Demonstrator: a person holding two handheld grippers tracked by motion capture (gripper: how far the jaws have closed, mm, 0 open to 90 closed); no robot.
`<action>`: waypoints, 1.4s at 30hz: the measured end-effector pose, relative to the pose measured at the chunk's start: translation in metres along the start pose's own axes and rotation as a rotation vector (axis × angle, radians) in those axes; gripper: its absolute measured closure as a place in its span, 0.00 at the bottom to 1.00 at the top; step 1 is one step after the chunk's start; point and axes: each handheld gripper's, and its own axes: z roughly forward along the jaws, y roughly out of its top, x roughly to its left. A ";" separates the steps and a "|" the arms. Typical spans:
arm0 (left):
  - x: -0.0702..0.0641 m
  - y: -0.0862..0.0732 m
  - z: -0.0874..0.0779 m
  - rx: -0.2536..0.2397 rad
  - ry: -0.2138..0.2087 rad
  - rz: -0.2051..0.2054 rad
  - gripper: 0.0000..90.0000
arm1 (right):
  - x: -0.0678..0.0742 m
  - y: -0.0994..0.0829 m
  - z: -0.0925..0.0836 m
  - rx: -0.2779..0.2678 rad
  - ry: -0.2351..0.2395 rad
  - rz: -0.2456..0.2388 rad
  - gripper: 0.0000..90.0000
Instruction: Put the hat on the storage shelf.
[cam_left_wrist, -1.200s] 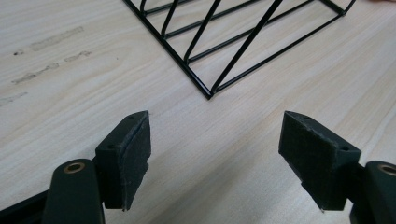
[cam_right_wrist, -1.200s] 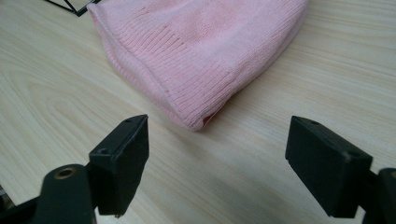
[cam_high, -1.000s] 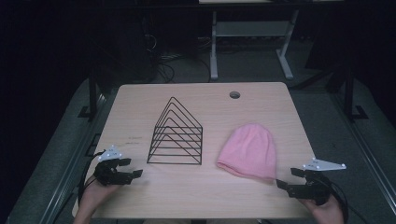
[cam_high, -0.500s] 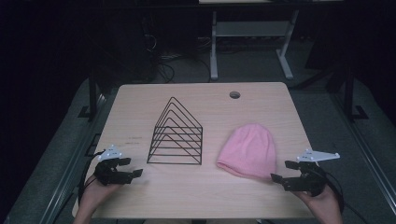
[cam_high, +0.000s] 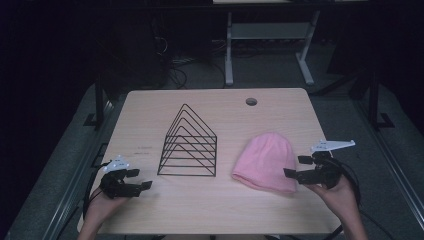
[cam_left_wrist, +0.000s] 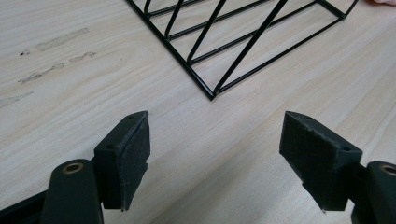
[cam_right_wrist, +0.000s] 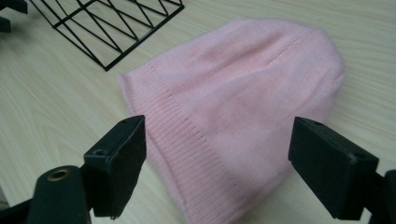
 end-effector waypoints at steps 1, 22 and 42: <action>0.000 0.000 0.000 0.001 0.000 0.003 0.28 | -0.002 0.002 0.001 0.004 0.001 0.008 0.21; 0.002 -0.001 -0.001 -0.007 -0.004 -0.017 0.28 | -0.042 0.064 0.041 0.172 -0.034 0.004 0.21; 0.004 -0.003 -0.004 -0.008 0.010 -0.004 0.28 | -0.069 0.082 0.081 0.275 -0.071 0.036 0.24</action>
